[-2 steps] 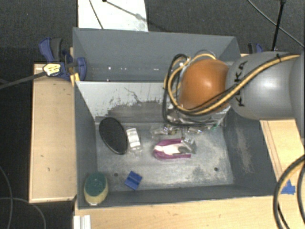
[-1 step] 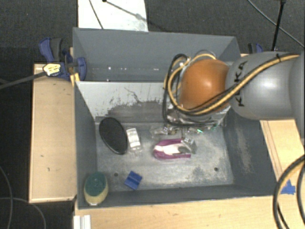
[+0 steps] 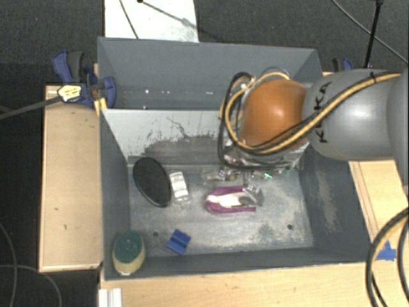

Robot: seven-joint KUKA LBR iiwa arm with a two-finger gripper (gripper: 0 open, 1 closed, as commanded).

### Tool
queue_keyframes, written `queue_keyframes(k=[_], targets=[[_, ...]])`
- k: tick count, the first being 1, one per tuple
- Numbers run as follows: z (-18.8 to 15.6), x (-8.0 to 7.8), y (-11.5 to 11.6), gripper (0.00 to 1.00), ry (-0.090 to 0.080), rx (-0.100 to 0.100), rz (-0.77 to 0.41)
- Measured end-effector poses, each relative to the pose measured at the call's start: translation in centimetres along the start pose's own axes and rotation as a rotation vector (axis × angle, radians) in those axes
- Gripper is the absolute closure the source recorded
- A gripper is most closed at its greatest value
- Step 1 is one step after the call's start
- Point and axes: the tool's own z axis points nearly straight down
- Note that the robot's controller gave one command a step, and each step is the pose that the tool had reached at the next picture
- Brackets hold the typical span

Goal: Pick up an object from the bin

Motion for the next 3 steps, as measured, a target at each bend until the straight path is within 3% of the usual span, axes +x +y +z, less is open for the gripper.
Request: queue_keyframes(k=[2,3], targets=[[0.0,0.0,0.0,0.00,0.000,-0.001,0.004],[0.1,4.2,6.9,0.00,-0.004,0.003,0.026]])
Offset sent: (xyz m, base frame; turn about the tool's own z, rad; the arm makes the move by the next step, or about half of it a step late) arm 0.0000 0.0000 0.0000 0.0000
